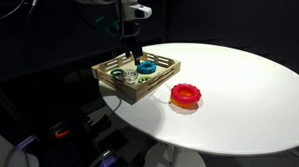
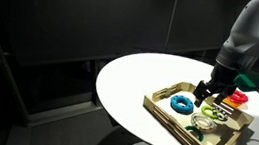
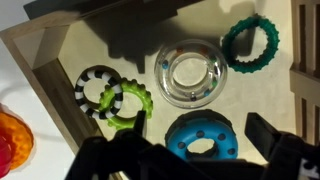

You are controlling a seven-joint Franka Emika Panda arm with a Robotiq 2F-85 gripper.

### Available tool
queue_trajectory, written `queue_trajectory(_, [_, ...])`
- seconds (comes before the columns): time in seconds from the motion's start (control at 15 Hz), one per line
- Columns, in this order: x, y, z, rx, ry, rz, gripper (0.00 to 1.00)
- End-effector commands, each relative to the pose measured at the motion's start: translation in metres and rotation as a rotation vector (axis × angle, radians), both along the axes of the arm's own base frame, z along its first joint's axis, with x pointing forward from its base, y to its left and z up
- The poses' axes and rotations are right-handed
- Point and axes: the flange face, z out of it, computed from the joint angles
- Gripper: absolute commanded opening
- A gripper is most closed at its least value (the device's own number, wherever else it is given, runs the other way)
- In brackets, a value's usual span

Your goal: Remove the blue ring from the crate and put it on the table

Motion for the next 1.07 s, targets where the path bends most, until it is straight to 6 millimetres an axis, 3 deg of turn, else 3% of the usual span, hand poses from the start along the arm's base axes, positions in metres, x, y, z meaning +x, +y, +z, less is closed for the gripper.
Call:
queue_trajectory(0.0, [0.014, 0.0, -0.017, -0.049, -0.009, -0.079, 1.0])
queue_trajectory(0.27, [0.022, 0.002, -0.031, -0.083, 0.012, -0.148, 1.0])
queue_trajectory(0.33, [0.013, -0.001, -0.03, -0.07, 0.01, -0.116, 1.0])
queue_trajectory(1.0, [0.019, 0.001, -0.035, -0.069, 0.013, -0.135, 1.0])
